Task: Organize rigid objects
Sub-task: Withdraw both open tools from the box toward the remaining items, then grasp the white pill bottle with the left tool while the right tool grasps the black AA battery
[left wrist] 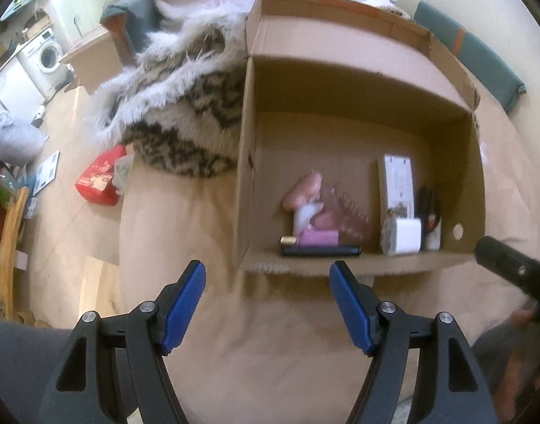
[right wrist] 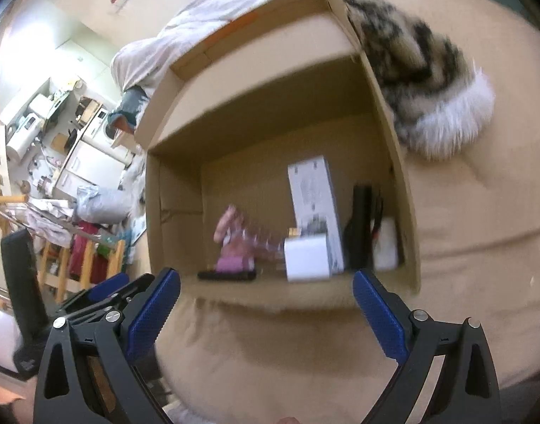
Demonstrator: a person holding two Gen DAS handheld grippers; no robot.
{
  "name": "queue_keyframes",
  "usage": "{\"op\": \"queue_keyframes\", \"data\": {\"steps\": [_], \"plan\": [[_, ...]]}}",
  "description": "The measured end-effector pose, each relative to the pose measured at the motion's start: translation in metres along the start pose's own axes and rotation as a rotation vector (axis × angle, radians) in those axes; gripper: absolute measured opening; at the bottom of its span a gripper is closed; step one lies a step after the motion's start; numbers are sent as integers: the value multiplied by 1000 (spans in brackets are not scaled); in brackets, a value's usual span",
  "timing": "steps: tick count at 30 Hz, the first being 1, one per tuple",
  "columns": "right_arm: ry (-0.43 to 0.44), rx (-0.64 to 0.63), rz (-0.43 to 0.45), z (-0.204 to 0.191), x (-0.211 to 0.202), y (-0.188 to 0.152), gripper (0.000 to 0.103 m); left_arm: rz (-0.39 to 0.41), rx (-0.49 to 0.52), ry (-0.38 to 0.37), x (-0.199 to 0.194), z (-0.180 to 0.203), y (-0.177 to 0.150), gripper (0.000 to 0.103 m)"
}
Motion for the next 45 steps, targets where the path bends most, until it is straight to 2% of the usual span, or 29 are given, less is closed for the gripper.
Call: {"op": "queue_keyframes", "data": {"steps": [6, 9, 12, 19, 24, 28, 35, 37, 40, 42, 45], "plan": [[-51, 14, -28, 4, 2, -15, 103, -31, -63, -27, 5, -8, -18, 70], [-139, 45, -17, 12, 2, -21, 103, -54, -60, -15, 12, -6, -25, 70], [-191, 102, -52, 28, 8, -24, 103, -90, -63, -14, 23, -4, -33, 70], [-146, 191, -76, 45, 15, -23, 103, -199, 7, -21, 56, 14, -51, 70], [-137, 195, -129, 47, 26, -27, 103, -191, 29, -81, 73, 38, -47, 70], [-133, 195, -142, 46, 32, -27, 103, -175, 108, -54, 89, 64, -40, 70], [-122, 211, -146, 51, 32, -27, 103, -169, 174, -63, 111, 89, -28, 69], [-130, 210, -149, 52, 32, -27, 103, -183, 196, -55, 117, 93, -27, 67], [-137, 211, -154, 54, 34, -27, 103, -230, 168, -92, 127, 90, -26, 58], [-138, 212, -157, 54, 35, -27, 103, -225, 137, -98, 129, 83, -26, 47], [-147, 203, -161, 52, 37, -26, 103, -223, 136, -113, 127, 79, -26, 43]]}}
Point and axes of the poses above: each gripper's, at about its wrist camera, not at the fingertips, and x roughly the way its jaws point, z to its right, y to its top, the point moved 1 cm from there along x, roughly the way its jaws point, and after that the axes turned 7 degrees about -y, right-handed, at the moved point
